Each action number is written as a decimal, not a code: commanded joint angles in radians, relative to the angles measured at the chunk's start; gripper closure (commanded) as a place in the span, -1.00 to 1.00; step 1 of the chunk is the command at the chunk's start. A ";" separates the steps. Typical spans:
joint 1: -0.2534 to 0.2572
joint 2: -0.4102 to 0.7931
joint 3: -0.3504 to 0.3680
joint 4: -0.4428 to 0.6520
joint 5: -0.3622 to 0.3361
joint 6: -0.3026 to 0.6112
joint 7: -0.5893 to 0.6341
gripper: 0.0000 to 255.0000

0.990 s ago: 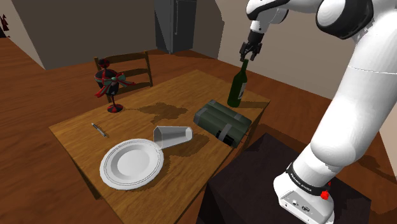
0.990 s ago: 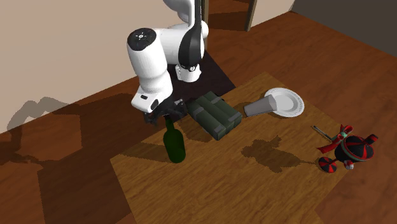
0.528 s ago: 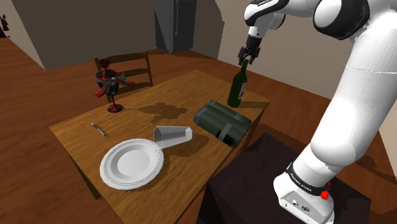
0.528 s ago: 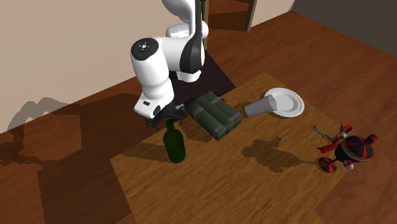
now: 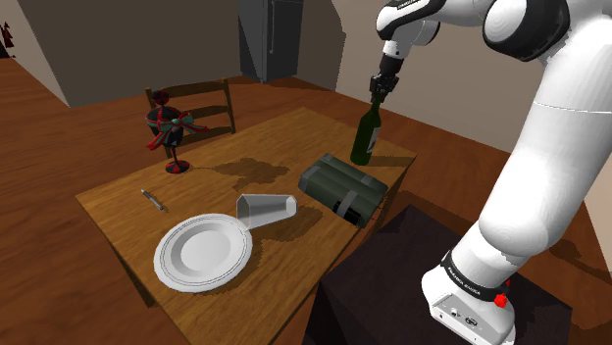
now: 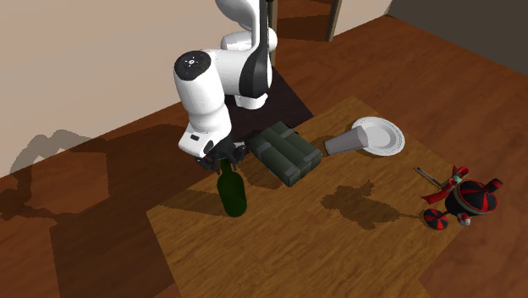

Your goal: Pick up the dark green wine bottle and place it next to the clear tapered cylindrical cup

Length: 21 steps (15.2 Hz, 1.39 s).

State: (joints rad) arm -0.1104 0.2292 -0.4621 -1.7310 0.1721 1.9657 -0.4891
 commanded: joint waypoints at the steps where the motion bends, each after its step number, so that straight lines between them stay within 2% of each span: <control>1: 0.000 0.000 0.000 0.000 0.000 0.000 0.000 1.00; 6: 0.000 0.000 0.000 0.000 0.000 0.000 0.000 1.00; 21: -0.006 -0.018 -0.007 0.180 -0.016 -0.194 0.020 1.00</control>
State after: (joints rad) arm -0.1143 0.2079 -0.4686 -1.5673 0.1545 1.7839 -0.4678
